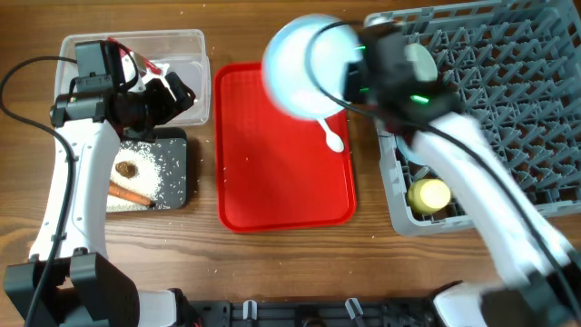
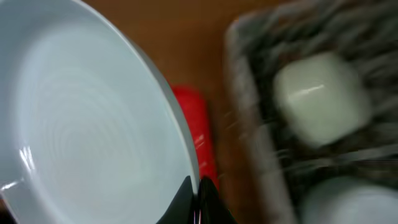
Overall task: Sort waste into correct bins and load items into the dishwasher rack
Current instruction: 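Lift the plate and stand it upright in the rack's back slots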
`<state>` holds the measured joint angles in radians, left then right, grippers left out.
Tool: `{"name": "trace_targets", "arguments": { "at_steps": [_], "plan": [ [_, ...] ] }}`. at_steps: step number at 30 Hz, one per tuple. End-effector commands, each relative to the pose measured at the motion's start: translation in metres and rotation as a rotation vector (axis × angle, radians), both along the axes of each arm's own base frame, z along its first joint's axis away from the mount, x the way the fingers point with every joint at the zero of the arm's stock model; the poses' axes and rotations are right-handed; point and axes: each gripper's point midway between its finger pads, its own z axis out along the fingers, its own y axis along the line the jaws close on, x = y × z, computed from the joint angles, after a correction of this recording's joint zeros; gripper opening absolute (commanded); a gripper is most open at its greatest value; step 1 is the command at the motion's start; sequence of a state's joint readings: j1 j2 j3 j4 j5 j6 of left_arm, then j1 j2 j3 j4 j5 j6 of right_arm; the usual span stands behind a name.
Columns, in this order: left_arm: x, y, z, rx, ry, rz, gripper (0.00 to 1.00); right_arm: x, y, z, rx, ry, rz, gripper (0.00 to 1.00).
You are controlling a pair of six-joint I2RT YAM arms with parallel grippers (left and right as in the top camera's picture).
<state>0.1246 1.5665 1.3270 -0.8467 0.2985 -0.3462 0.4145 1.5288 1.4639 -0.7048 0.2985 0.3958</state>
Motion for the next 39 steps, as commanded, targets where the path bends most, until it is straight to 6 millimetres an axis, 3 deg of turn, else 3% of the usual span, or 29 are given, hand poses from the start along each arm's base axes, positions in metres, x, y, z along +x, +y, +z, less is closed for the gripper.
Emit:
{"name": "trace_targets", "arguments": {
  "at_steps": [1,4,5,9,12,16,20,22,28,30,31,33,36,39],
  "plan": [
    [-0.001,0.002,0.009,0.008,-0.023,0.009,1.00,-0.028,-0.117,0.087,-0.570,-0.172,-0.308,0.04],
    [-0.001,0.002,0.009,0.008,-0.023,0.009,1.00,-0.058,-0.177,0.121,-0.883,-0.119,-0.557,0.04],
    [-0.001,0.002,0.009,0.008,-0.023,0.009,1.00,-0.059,-0.190,0.123,-0.942,-0.078,-0.579,0.04],
    [-0.001,0.002,0.009,0.008,-0.023,0.009,1.00,-0.045,-0.233,0.108,-1.040,0.062,-0.605,0.04],
    [-0.001,0.002,0.009,0.008,-0.023,0.009,1.00,-0.020,-0.257,0.090,-1.122,0.163,-0.558,0.04],
    [-0.001,0.002,0.009,0.008,-0.023,0.009,1.00,0.026,-0.254,0.062,-1.148,0.162,-0.441,0.04],
    [-0.001,0.002,0.009,0.008,-0.023,0.009,1.00,0.055,-0.245,0.028,-1.140,0.176,-0.336,0.04],
    [-0.001,0.002,0.009,0.008,-0.023,0.009,1.00,0.062,-0.244,0.008,-1.148,0.212,-0.308,0.04],
    [-0.001,0.002,0.009,0.008,-0.023,0.009,1.00,0.075,-0.235,-0.017,-1.119,0.225,-0.215,0.04],
    [-0.001,0.002,0.009,0.008,-0.023,0.009,1.00,0.078,-0.230,-0.023,-1.101,0.226,-0.170,0.17],
    [-0.001,0.002,0.009,0.008,-0.023,0.009,1.00,0.077,-0.228,-0.027,-1.097,0.235,-0.153,0.34],
    [-0.001,0.002,0.009,0.008,-0.023,0.009,1.00,0.075,-0.230,-0.025,-1.051,0.205,-0.220,1.00],
    [-0.001,0.002,0.009,0.008,-0.023,0.009,1.00,0.063,-0.237,-0.004,-0.986,0.129,-0.406,1.00],
    [-0.001,0.002,0.009,0.008,-0.023,0.009,1.00,0.050,-0.221,0.034,-0.939,0.023,-0.447,1.00]
  ]
}}
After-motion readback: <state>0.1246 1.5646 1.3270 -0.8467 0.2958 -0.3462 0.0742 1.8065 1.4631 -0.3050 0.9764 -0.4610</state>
